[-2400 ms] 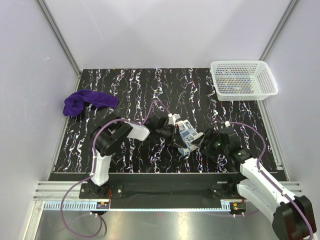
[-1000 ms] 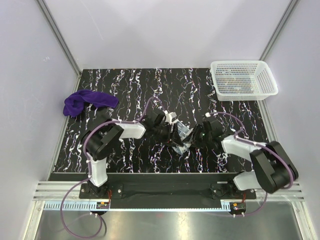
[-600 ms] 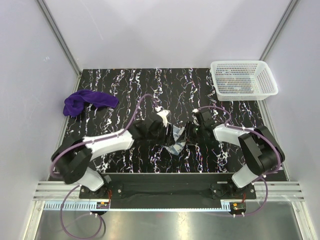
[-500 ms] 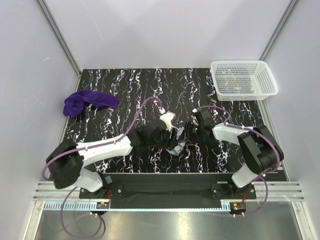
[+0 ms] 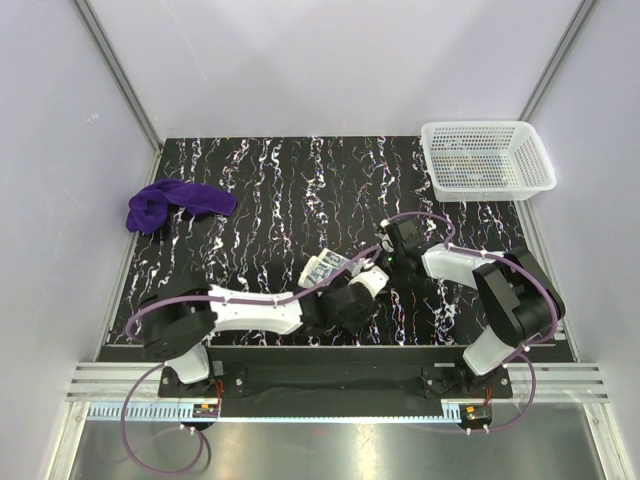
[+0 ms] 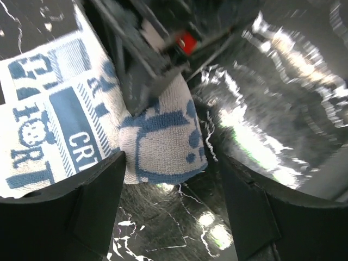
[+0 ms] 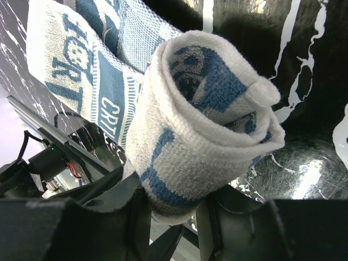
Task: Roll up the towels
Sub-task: Roll the towel
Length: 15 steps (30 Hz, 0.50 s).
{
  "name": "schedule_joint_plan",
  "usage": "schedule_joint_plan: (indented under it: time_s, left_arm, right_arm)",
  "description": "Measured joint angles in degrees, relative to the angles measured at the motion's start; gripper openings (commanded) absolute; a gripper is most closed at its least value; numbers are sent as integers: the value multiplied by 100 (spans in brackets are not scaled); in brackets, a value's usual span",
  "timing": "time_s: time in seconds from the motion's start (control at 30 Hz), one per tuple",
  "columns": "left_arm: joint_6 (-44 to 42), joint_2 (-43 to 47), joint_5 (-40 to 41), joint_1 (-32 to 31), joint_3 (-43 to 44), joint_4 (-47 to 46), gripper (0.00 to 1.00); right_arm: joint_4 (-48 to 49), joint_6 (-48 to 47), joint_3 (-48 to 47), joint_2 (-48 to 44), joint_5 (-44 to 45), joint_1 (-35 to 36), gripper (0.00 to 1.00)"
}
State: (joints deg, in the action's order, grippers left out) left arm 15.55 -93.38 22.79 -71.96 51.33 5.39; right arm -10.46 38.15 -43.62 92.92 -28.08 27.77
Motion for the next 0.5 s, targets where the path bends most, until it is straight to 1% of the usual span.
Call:
schedule_joint_plan:
  time_s: [0.1,0.17,0.23,0.27,0.3,0.33,0.43,0.47,0.5]
  left_arm:
    - [-52,-291,157,-55,157,146,74]
    - [-57,-463,249,-72,323,238,72]
    - [-50,-619,323,-74,479,282,62]
    - [-52,-706,380,-74,573,337,55]
    - [-46,-756,417,-74,614,374,44]
    - [-26,-800,470,-70,647,420,31]
    - [-9,-839,540,-70,695,507,13]
    - [2,-848,557,-74,715,542,3]
    - [13,-863,568,-79,734,564,0]
  right_arm:
    - [-9,-20,0,0,-9,0,25]
    - [-11,-26,0,0,-9,0,25]
    - [-11,-33,0,0,-11,0,25]
    - [-11,-37,0,0,-11,0,25]
    - [-15,-42,0,0,-11,0,25]
    - [-17,-48,0,0,-11,0,25]
    - [-39,-79,0,0,-13,0,26]
    - [-46,-85,0,0,-17,0,26]
    - [-55,-90,0,0,-15,0,27]
